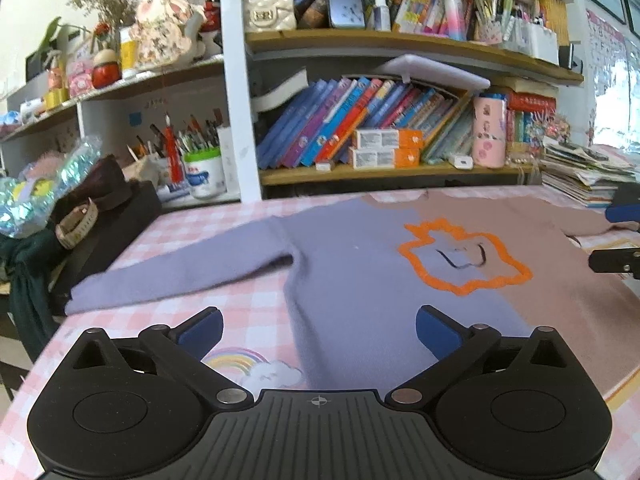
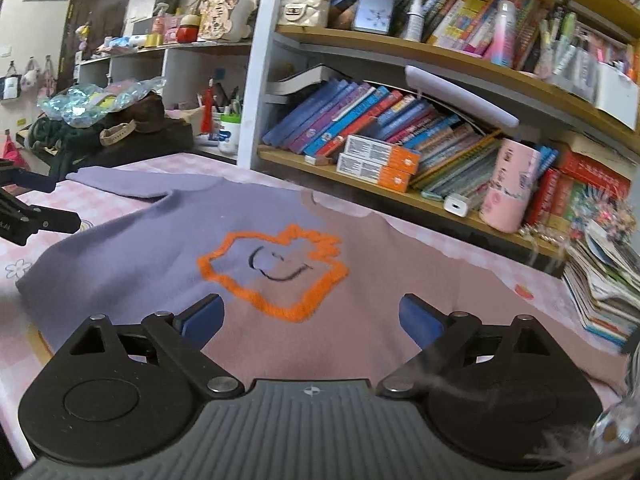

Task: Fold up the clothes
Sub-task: 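Move the open left gripper along the lavender sleeve to its cuff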

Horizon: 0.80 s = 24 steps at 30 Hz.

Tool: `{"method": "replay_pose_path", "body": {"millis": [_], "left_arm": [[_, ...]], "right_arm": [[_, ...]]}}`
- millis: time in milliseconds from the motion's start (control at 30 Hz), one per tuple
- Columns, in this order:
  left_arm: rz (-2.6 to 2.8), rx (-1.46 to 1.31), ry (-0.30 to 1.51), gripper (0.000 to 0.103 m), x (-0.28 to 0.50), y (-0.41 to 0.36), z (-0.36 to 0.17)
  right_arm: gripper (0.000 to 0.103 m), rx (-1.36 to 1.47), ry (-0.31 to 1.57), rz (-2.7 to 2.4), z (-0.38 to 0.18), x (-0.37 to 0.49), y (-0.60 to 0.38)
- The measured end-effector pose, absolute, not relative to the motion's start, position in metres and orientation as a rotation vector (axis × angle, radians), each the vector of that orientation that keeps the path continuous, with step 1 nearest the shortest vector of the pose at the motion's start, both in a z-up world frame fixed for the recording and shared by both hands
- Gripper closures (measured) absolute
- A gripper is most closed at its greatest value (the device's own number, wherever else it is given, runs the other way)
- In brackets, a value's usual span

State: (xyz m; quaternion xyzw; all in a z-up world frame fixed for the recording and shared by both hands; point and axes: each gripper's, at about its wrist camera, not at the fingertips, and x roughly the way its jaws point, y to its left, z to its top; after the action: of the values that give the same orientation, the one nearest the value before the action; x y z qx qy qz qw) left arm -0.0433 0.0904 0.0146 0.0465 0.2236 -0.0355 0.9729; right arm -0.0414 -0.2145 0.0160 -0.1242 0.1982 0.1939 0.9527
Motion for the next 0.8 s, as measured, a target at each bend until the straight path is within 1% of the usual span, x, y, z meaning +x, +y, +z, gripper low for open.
{"method": "replay_pose_path", "body": {"millis": [133, 200, 467, 700, 800], "left_arm": [[-0.032, 0.085, 0.433, 0.0, -0.04, 0.1, 0.02], [0.003, 0.079, 0.44, 0.0, -0.035, 0.108, 0.021], [0.091, 0.079, 0.51, 0.0, -0.017, 0.124, 0.01], [0.134, 0.069, 0.48, 0.0, -0.001, 0.122, 0.015], [0.204, 0.045, 0.484, 0.0, 0.01, 0.126, 0.013]], "right_arm": [[0.006, -0.281, 0.392, 0.435, 0.018, -0.022, -0.199], [0.002, -0.299, 0.382, 0.458, 0.018, -0.014, -0.191], [0.001, -0.369, 0.413, 0.522, 0.007, 0.011, -0.178], [0.0, -0.303, 0.462, 0.62, 0.004, 0.035, -0.185], [0.0, -0.337, 0.433, 0.612, 0.0, 0.042, -0.188]]}}
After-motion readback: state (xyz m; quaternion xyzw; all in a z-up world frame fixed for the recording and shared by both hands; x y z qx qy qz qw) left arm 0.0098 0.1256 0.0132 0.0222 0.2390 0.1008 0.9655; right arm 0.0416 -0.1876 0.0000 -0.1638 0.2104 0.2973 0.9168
